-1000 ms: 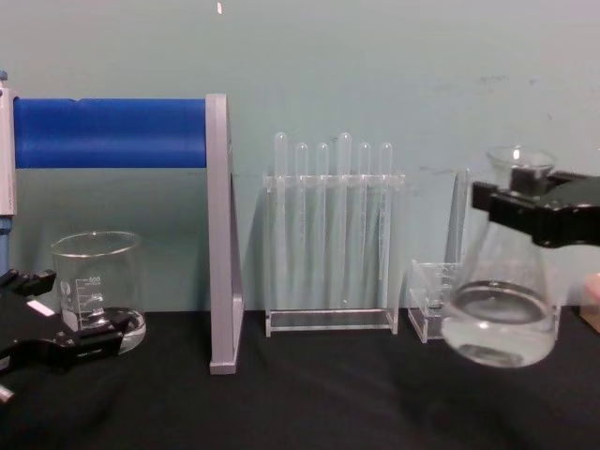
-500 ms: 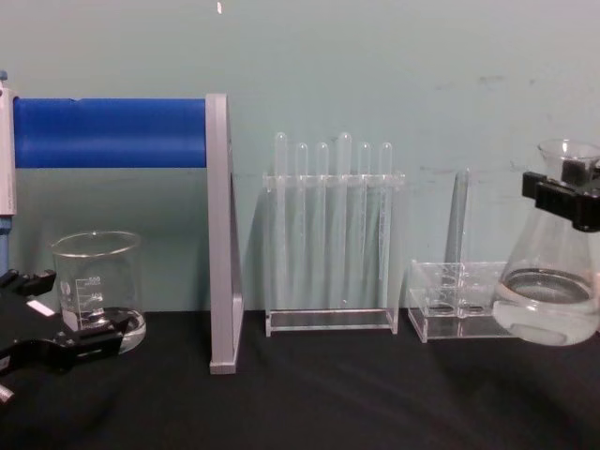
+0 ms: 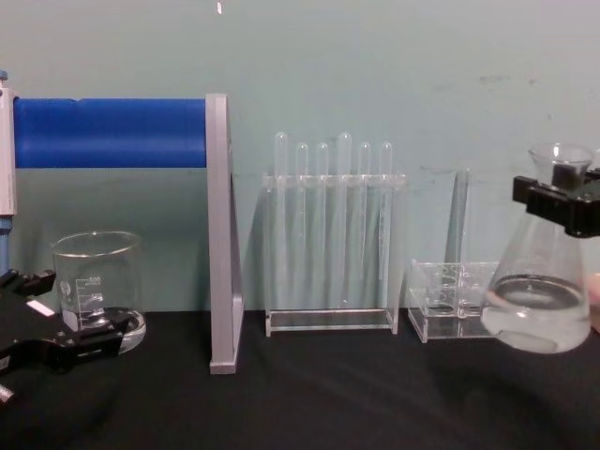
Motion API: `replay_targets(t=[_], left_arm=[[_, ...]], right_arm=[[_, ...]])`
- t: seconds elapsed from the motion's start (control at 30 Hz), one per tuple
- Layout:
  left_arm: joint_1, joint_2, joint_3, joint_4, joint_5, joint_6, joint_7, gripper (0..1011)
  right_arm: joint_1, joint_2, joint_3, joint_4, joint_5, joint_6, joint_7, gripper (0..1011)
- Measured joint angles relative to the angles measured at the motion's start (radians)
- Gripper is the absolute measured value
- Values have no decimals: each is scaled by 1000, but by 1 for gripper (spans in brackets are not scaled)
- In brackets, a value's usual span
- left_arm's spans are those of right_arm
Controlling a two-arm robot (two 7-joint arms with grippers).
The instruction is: Grasp the erlenmeyer flask with one hand, shake it three times, then place it back.
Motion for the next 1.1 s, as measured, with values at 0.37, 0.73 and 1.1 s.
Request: replay_targets(t=[0.37,0.73,1.1], left_arm=[[0,0,0,0,0,0,0,1001],[0,0,0,0,0,0,0,1001],[0,0,0,0,0,0,0,1001]], right_arm=[[-30,13,-33,-48,19,2,47,457],[-46,30,-64,-76,44,3,71,457],[-44,38,-75,-73,59,7,69,457]])
